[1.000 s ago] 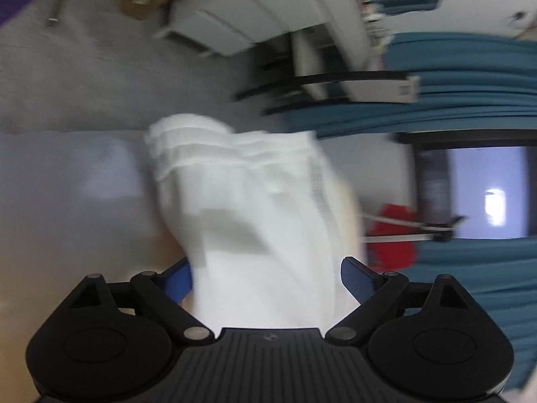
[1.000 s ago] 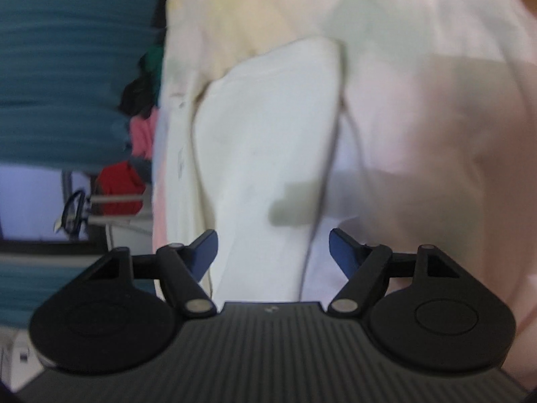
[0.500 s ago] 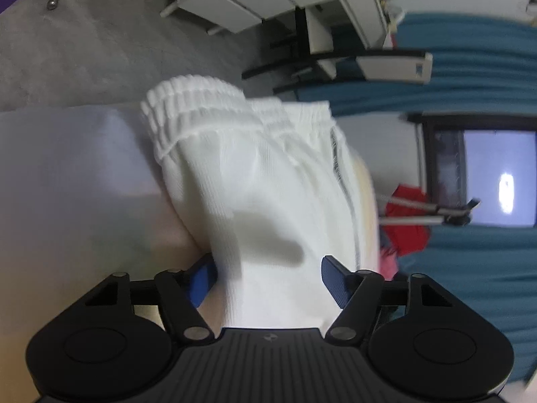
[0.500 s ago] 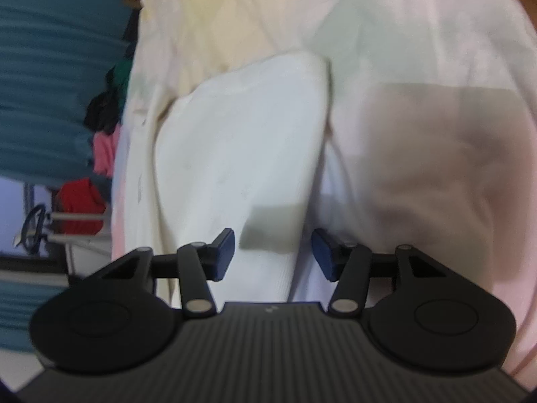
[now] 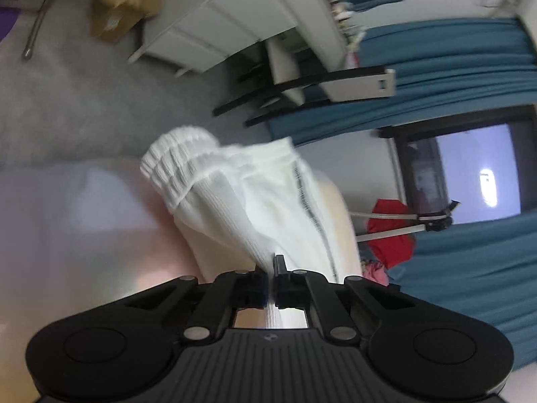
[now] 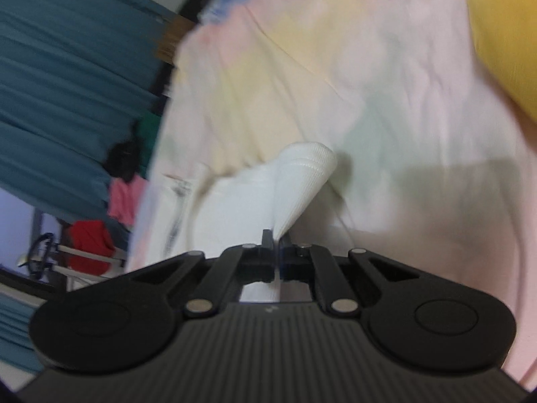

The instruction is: Fold clothes

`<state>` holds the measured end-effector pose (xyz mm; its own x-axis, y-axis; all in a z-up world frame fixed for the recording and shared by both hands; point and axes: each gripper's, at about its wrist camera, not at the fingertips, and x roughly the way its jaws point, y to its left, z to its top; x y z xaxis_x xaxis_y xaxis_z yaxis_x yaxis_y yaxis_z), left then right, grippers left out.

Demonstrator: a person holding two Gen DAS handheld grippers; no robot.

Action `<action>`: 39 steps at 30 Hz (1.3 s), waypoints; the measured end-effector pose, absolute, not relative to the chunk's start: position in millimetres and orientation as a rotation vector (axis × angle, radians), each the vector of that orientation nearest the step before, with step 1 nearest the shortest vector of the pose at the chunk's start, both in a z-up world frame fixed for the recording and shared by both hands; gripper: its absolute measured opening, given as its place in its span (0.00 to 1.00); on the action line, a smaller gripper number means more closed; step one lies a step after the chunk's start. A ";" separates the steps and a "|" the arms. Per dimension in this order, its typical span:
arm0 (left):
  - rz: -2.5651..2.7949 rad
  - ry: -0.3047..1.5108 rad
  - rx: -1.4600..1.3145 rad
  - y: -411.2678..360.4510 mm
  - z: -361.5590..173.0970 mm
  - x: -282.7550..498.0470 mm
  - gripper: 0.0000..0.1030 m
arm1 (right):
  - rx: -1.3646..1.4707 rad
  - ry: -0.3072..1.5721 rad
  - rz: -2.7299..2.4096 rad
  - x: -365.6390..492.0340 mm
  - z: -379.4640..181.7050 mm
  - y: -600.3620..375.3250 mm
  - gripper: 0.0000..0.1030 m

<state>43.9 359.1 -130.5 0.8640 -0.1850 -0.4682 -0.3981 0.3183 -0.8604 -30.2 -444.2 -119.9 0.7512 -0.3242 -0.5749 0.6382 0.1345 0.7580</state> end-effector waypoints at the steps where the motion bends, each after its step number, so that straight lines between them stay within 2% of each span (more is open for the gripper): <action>1: 0.142 0.528 -1.250 359.9 -123.7 42.4 0.03 | 1.252 0.283 -0.702 -34.4 -114.5 -442.4 0.05; 9: 0.039 0.437 -1.106 354.3 -54.0 68.9 0.02 | 1.214 0.208 -0.620 -12.6 -60.3 -450.1 0.05; 17: 0.056 0.430 -1.002 318.4 -10.4 219.8 0.02 | 1.072 0.253 -0.628 142.9 -15.6 -469.5 0.05; 21: 0.109 0.446 -0.952 298.2 -18.1 319.0 0.02 | 1.007 0.310 -0.678 239.3 -32.7 -482.8 0.05; 26: 0.194 0.517 -0.838 270.2 -57.7 430.6 0.02 | 0.900 0.399 -0.732 335.5 -76.8 -491.2 0.05; 33: 0.289 0.692 -0.758 253.0 -127.2 501.2 0.04 | 0.893 0.509 -0.777 373.1 -137.0 -500.8 0.05; 36: 0.265 0.726 -0.763 258.6 -134.6 503.5 0.09 | 0.860 0.512 -0.738 373.6 -136.2 -500.2 0.10; 37: 0.246 0.727 -0.759 260.7 -131.9 499.5 0.18 | 0.861 0.514 -0.704 372.2 -134.4 -501.8 0.18; 38: 0.227 0.727 -0.755 262.9 -129.1 495.4 0.33 | 0.872 0.507 -0.665 368.1 -132.3 -502.7 0.27; 39: 0.208 0.728 -0.751 265.0 -126.3 491.4 0.42 | 0.884 0.498 -0.625 363.6 -130.2 -503.4 0.32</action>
